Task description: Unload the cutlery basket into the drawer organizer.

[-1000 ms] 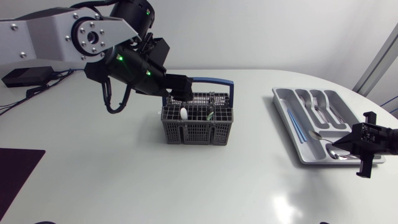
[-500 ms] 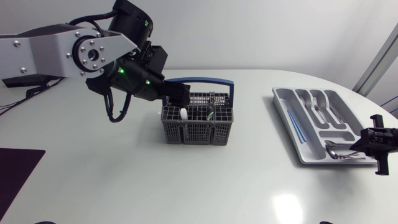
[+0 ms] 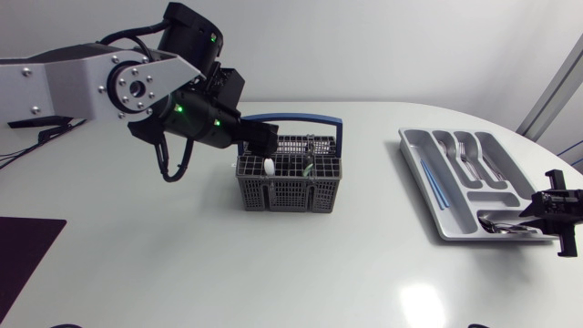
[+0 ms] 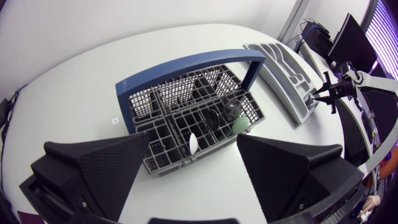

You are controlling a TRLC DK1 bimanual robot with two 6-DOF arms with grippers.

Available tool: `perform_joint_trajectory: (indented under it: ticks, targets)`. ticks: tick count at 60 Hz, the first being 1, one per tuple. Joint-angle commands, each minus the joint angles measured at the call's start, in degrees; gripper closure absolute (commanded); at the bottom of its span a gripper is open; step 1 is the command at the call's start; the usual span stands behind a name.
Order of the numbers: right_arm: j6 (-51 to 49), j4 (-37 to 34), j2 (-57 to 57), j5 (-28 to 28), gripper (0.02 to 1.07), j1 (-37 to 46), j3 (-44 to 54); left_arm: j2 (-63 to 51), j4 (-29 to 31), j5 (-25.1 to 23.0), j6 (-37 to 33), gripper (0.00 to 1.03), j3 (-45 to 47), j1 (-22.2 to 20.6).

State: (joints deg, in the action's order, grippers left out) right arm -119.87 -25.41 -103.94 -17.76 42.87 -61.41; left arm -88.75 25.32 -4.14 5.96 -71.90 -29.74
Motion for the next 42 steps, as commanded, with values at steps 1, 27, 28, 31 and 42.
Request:
perform_joint_trajectory:
  ticks: [1, 27, 28, 31, 42]
  targets:
    - [-1.15, 0.10, 1.11, -0.61, 0.63, 0.37, 0.41, 1.04, -1.33, 0.27, -1.12, 0.05, 2.03, 0.03]
    - [19.15, -4.56, 8.84, -3.34, 0.07, -4.82, -0.47, 1.47, -6.25, 0.36, -1.12, 0.05, 5.19, -0.15]
    - [20.47, -4.74, 9.02, -3.34, 0.07, -5.34, -0.47, 1.47, -6.34, 0.36, -1.21, 0.05, 5.28, -0.06]
    - [24.34, -6.14, 9.81, -3.51, 0.07, -6.66, -0.64, 1.47, -6.42, 0.36, -1.56, 0.05, 5.28, -0.06]
    - [35.24, -15.20, 14.47, -7.03, 0.07, -12.46, -0.82, 1.30, -6.95, 0.27, -3.85, 0.05, 5.72, -0.06]
